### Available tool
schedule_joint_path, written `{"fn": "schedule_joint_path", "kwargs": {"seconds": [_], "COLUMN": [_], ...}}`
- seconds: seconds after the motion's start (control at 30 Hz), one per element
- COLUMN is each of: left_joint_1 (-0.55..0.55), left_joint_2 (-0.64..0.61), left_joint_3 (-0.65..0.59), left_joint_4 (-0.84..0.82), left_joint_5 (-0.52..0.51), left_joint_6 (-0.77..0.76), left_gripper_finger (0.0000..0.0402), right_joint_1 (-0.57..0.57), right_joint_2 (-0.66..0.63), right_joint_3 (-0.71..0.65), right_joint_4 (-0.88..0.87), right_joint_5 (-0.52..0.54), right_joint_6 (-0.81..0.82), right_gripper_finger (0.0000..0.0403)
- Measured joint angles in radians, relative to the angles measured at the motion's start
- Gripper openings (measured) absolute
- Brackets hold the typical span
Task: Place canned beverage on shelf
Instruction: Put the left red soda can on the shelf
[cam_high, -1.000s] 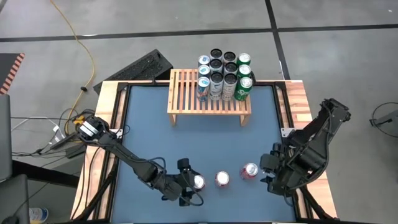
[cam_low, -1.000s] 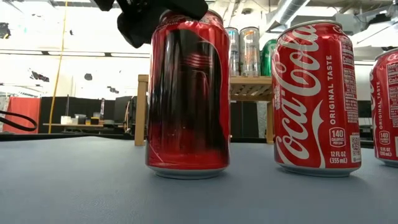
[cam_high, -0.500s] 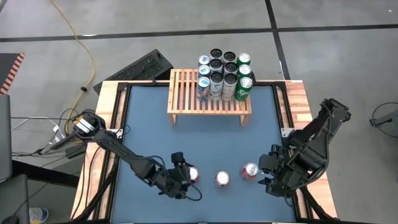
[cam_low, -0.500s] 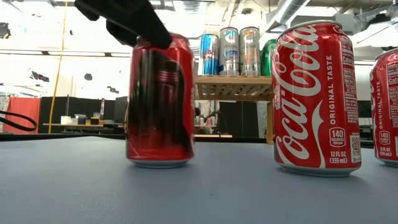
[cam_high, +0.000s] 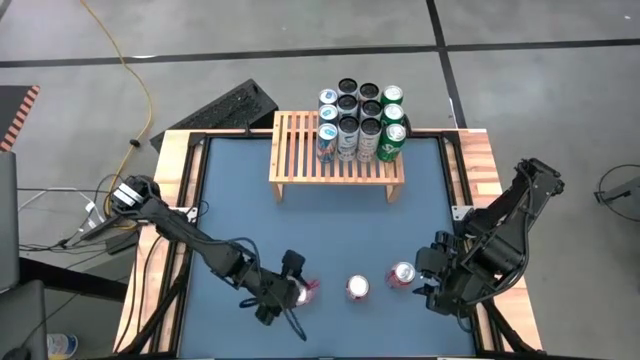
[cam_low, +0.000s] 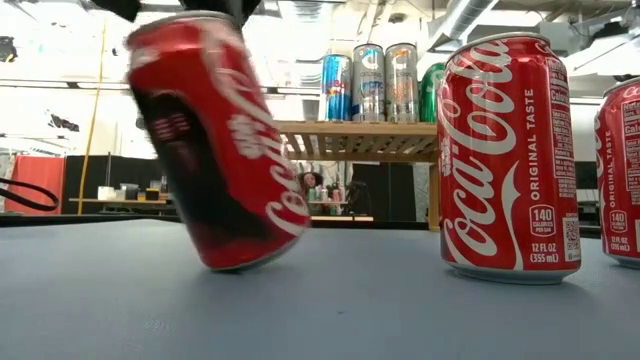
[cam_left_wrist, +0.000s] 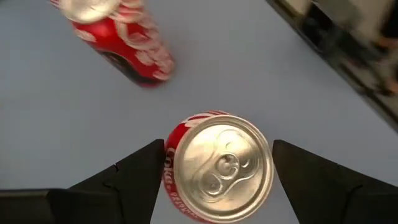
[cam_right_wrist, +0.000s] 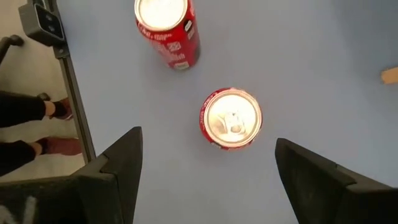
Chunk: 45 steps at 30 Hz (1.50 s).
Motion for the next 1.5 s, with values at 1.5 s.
{"fn": "schedule_joint_path", "kwargs": {"seconds": [1.5], "left_joint_1": [-0.029], "left_joint_2": [-0.129], "left_joint_3": [-0.004], "left_joint_4": [-0.538], "left_joint_5": [0.146], "left_joint_6": [0.834], "left_gripper_finger": [0.0245], "right_joint_1": [-0.158], "right_joint_2": [0.000], "right_joint_3": [0.000], "right_joint_4": [0.088], "right_joint_5": [0.057], "right_joint_6": [-0.174], "right_gripper_finger": [0.0302]}}
